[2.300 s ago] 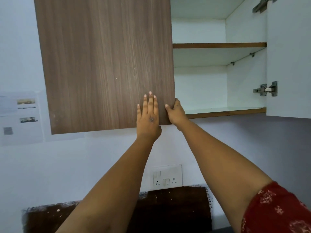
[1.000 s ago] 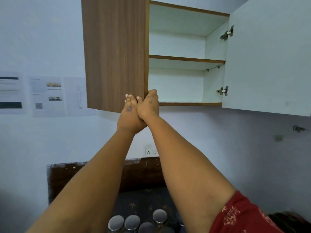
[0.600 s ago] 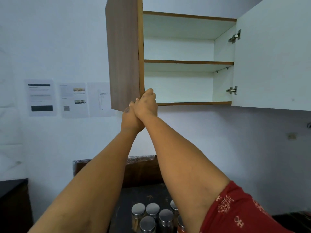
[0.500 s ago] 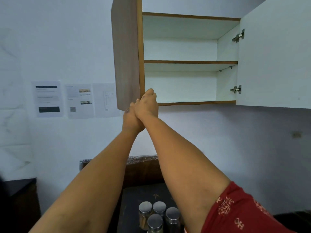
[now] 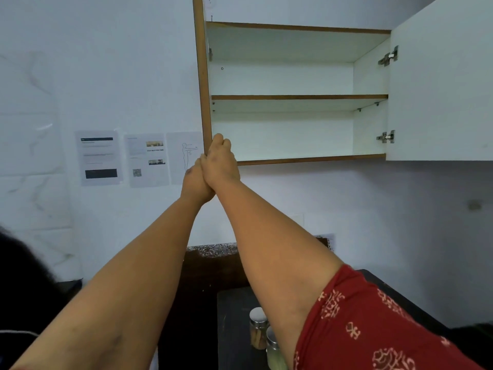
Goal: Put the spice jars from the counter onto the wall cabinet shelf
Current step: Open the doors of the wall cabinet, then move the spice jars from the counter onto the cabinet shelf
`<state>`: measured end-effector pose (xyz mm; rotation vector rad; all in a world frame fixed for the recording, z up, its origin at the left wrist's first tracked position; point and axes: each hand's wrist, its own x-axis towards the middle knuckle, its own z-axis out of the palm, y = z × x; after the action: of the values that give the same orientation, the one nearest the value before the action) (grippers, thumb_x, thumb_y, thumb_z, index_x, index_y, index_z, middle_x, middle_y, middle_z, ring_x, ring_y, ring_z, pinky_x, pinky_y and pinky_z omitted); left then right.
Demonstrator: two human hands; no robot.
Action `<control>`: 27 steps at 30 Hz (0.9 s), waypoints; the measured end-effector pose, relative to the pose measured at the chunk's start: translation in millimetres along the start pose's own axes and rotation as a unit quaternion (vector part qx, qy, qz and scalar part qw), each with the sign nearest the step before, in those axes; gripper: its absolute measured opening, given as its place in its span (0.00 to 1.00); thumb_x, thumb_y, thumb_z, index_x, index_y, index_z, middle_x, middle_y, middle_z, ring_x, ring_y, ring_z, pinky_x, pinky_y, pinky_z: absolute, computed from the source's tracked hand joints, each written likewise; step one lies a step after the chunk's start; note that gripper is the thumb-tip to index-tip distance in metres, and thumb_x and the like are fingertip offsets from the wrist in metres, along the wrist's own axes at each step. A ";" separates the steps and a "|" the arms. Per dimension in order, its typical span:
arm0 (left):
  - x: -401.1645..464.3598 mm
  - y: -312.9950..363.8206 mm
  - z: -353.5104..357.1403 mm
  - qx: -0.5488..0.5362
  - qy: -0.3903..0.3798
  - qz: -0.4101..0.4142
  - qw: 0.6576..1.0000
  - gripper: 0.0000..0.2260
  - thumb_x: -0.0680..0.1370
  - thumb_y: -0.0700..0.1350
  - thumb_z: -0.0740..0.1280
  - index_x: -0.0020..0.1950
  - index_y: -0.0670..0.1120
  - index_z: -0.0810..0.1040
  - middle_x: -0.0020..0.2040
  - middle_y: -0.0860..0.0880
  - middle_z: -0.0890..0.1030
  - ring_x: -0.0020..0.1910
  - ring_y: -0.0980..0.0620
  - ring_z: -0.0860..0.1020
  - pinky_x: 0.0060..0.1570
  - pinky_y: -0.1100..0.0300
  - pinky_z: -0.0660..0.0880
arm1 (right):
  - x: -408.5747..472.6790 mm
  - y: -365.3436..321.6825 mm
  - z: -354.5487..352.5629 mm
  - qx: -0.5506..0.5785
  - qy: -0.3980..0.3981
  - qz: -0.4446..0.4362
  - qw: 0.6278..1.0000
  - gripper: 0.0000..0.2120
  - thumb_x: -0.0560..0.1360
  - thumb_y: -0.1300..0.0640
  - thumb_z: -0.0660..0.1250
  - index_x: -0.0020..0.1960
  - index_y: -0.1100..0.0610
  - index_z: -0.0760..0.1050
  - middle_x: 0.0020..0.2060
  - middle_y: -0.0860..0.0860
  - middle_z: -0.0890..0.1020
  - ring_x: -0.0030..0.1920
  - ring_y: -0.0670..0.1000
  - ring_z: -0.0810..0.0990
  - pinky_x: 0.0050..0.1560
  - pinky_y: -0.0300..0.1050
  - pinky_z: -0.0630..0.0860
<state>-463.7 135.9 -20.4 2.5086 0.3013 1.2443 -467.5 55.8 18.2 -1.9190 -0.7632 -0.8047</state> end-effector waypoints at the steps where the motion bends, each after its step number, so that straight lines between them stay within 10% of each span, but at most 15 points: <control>1: 0.5 -3.6 -2.1 0.005 -0.001 -0.004 1.000 0.13 0.79 0.43 0.64 0.61 0.39 0.73 0.56 0.41 0.78 0.55 0.43 0.76 0.49 0.60 0.66 | -1.9 -2.3 3.4 0.002 -0.006 -0.008 1.000 0.13 0.79 0.60 0.62 0.61 0.62 0.65 0.57 0.59 0.72 0.52 0.58 0.79 0.48 0.49 0.75; 15: -30.4 -22.6 -33.7 -0.158 -0.031 -0.055 0.985 0.15 0.82 0.43 0.60 0.67 0.40 0.68 0.60 0.41 0.77 0.52 0.46 0.74 0.49 0.57 0.69 | -32.8 -9.4 31.4 0.176 -0.028 0.036 0.983 0.15 0.80 0.61 0.57 0.65 0.59 0.72 0.59 0.57 0.73 0.56 0.56 0.76 0.57 0.47 0.74; 20: -63.7 -9.8 27.3 -0.219 -0.027 -0.153 0.963 0.27 0.82 0.46 0.59 0.78 0.40 0.54 0.76 0.39 0.62 0.73 0.41 0.64 0.71 0.49 0.63 | -56.6 49.4 38.7 0.117 0.009 0.051 0.992 0.15 0.81 0.62 0.54 0.66 0.57 0.69 0.62 0.55 0.70 0.58 0.54 0.74 0.59 0.48 0.73; 27: -128.2 7.4 129.4 -0.201 -0.143 -0.166 0.955 0.33 0.80 0.51 0.63 0.78 0.41 0.53 0.76 0.39 0.62 0.74 0.39 0.61 0.72 0.49 0.60 | -130.4 186.6 15.6 -0.009 0.023 0.199 0.980 0.14 0.81 0.62 0.54 0.64 0.57 0.70 0.62 0.56 0.69 0.57 0.55 0.74 0.61 0.49 0.72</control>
<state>-436.3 62.3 -184.9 2.1361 0.3401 0.7147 -398.8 -31.6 -181.1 -1.9748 -0.3246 -0.6041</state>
